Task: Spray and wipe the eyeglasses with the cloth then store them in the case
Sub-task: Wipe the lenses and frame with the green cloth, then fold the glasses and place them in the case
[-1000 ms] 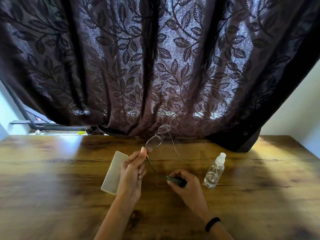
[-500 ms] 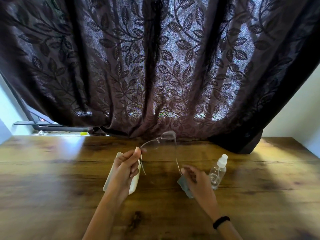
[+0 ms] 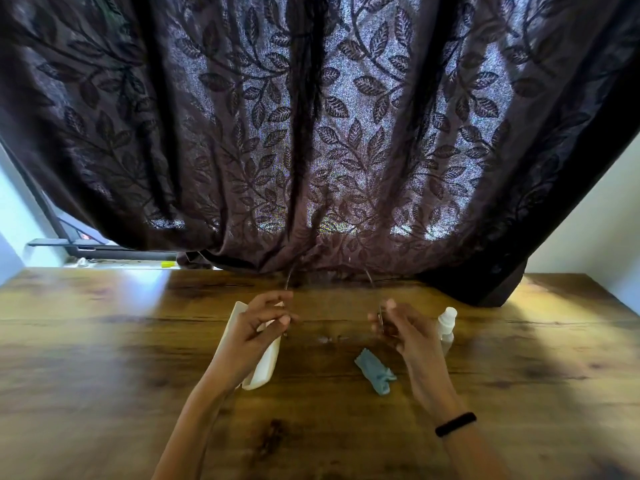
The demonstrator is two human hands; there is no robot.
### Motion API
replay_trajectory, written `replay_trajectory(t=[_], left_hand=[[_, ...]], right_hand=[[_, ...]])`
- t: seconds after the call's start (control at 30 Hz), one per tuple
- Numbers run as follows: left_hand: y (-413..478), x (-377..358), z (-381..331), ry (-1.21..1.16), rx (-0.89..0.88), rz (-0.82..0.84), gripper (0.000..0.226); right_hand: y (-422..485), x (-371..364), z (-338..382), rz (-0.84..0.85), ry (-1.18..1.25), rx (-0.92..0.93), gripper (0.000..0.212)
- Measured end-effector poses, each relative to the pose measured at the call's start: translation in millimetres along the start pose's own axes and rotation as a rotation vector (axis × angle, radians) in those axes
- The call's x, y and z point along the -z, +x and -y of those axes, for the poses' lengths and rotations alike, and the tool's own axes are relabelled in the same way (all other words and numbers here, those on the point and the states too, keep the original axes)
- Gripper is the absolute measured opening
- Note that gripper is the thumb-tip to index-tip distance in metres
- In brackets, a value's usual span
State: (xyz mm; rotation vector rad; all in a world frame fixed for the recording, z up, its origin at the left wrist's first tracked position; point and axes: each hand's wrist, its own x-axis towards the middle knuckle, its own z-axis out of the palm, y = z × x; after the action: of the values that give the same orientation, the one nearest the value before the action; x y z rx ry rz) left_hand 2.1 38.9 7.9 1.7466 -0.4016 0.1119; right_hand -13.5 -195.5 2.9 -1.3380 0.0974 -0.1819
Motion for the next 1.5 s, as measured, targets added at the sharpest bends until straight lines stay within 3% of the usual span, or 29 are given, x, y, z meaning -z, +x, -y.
replay_trajectory(t=[0.07, 0.2, 0.4, 0.53, 0.7, 0.9, 1.17, 1.37, 1.5], left_hand=[[0.1, -1.8, 4.6, 0.048, -0.053, -0.057, 0.035], [-0.3, -6.8, 15.0, -0.115, -0.032, -0.189, 0.062], [0.3, -9.0, 24.4, -0.017, 0.087, -0.257, 0.042], [0.2, -13.3, 22.0, 0.035, 0.055, -0.273, 0.044], [2.9, -17.9, 18.2, 0.070, 0.014, -0.308, 0.045], [1.9, -14.5, 20.3, 0.088, 0.012, -0.280, 0.047], [-1.5, -15.3, 28.6, 0.341, 0.033, 0.041, 0.038], [-2.2, -14.8, 31.8, 0.332, 0.057, -0.001, 0.032], [-3.8, -9.8, 29.3, 0.274, 0.075, -0.094, 0.035]], right_hand=[[-0.6, -0.9, -3.9, 0.001, -0.035, 0.020, 0.024], [-3.2, -2.2, -13.1, -0.020, -0.041, 0.059, 0.021], [-1.8, 0.6, -21.4, -0.022, -0.283, 0.170, 0.029], [-1.6, 1.6, -22.1, 0.009, -0.578, 0.262, 0.028], [-6.3, -2.1, -25.1, 0.166, -0.846, 0.414, 0.037], [-3.0, 0.2, -26.5, 0.134, -0.771, 0.380, 0.023], [1.9, 0.7, -26.2, 0.078, -0.606, 0.262, 0.018], [10.7, 0.8, -23.3, 0.040, -0.545, 0.266, 0.018], [15.1, -2.3, -21.5, 0.132, -0.458, 0.232, 0.024]])
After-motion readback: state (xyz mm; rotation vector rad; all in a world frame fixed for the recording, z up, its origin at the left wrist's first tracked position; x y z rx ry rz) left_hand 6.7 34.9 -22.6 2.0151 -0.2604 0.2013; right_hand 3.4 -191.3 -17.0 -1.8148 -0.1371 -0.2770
